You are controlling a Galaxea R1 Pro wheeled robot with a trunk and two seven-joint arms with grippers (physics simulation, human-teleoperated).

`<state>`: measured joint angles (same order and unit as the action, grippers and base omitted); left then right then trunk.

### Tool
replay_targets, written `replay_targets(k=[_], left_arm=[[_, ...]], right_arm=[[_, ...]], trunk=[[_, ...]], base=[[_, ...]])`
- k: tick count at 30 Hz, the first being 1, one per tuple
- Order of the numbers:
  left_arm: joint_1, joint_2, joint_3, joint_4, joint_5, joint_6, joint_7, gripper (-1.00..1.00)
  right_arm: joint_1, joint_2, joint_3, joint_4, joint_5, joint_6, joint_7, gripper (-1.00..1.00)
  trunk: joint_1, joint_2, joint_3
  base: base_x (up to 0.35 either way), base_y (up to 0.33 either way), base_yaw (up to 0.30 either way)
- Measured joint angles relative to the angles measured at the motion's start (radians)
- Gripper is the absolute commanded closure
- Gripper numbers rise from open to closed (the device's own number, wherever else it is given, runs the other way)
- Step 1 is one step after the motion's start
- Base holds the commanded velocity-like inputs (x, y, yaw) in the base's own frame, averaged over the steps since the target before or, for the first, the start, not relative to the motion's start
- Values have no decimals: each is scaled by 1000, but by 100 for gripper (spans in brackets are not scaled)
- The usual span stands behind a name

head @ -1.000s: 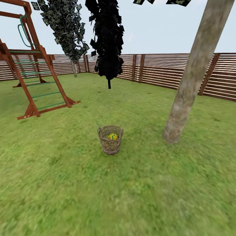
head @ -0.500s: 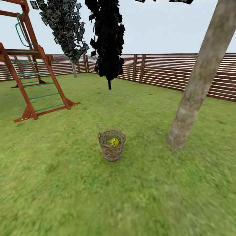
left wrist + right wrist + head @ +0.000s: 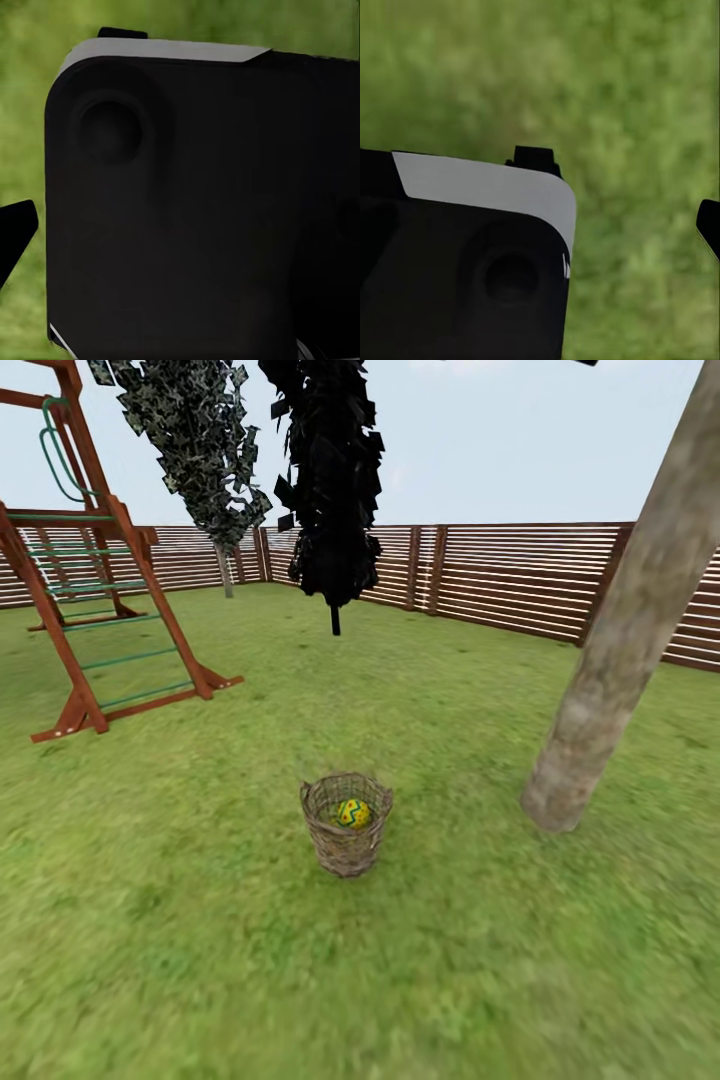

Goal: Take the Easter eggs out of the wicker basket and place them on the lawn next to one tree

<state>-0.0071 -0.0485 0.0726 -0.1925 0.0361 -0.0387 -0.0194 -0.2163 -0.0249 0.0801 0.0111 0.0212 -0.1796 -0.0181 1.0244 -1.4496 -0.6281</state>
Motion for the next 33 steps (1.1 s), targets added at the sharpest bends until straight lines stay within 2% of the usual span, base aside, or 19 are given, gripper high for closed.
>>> replay_targets(k=[33], left_arm=[[-1,0,-1,0,0,0,0,-100]], right_arm=[[1,0,1,5,5,7,0,-100]], trunk=[[0,0,0]], base=[[336,75,0]])
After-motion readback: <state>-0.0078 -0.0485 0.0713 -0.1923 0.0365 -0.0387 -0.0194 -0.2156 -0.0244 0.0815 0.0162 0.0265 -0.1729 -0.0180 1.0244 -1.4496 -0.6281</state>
